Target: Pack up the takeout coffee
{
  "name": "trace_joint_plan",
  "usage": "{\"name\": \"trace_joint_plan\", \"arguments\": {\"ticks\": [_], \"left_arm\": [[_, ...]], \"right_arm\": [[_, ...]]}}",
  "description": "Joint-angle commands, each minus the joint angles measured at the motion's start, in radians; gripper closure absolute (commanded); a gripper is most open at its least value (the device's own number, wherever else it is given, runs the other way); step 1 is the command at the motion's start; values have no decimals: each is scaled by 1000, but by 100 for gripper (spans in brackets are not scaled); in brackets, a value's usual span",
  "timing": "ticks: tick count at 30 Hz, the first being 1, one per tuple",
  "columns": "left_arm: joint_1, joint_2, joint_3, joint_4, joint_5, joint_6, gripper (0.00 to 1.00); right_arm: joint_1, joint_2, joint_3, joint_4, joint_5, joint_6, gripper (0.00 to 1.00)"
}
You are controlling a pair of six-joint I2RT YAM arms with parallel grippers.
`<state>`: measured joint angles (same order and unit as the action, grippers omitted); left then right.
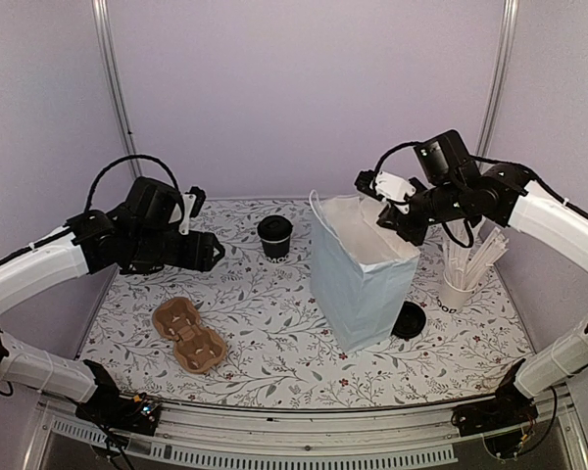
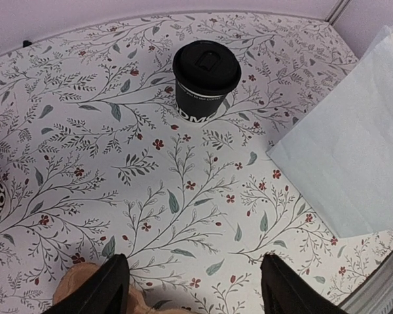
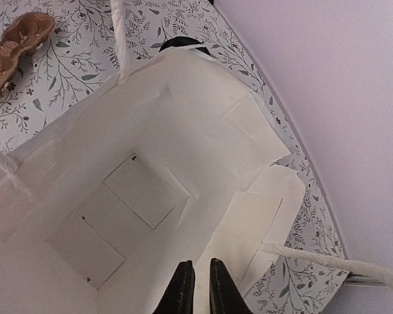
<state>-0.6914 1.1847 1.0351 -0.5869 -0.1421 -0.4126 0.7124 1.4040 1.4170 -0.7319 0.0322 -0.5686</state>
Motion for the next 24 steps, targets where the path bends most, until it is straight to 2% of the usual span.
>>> {"name": "trace_joint_plan", "arguments": {"ticks": [1,12,24], "left_arm": [[10,15,-5,24,12,3,29],[12,-48,-21,4,-12,2,28],[69,-21,-44,-145,-13,-82,28]], "right_arm": [[-2,26,98,-8,-172,-8,91],[40,153,370,-180,-534,-90,95],[50,231,460,-195,-665,-138,97]]}}
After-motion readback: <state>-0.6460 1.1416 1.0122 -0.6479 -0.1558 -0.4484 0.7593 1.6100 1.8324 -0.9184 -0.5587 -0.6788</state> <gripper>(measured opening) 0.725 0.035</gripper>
